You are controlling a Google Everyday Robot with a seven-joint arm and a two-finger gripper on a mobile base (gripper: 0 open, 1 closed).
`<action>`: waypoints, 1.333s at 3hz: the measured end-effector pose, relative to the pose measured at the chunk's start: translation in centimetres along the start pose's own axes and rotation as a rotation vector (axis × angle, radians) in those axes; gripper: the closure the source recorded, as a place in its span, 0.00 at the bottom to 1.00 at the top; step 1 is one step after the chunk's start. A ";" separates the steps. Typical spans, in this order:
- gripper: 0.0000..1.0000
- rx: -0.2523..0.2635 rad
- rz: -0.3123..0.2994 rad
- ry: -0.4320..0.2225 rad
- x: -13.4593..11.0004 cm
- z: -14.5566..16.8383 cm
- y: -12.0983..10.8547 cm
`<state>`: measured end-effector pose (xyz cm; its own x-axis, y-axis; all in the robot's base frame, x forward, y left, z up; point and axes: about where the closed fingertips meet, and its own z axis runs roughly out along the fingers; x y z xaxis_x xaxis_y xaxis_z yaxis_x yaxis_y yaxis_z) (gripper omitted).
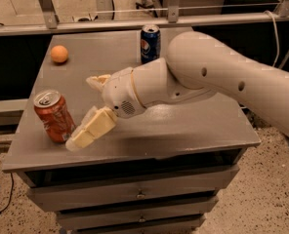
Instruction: Knock coke can over
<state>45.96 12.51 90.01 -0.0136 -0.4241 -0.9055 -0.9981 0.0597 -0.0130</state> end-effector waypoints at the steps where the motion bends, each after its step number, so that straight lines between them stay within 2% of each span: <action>1: 0.00 -0.017 0.003 -0.088 0.0 3.7 -0.7; 2: 0.00 -0.031 0.021 -0.158 0.2 6.6 -0.9; 3: 0.18 -0.017 0.028 -0.193 0.7 8.0 -1.1; 4: 0.41 0.011 0.032 -0.202 1.2 7.9 -1.6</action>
Offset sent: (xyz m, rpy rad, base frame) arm 0.0191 0.0849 -0.0489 0.2486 0.0480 0.0180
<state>48.03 18.99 85.58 -0.0324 -0.2325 -0.9721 -0.9966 0.0807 0.0139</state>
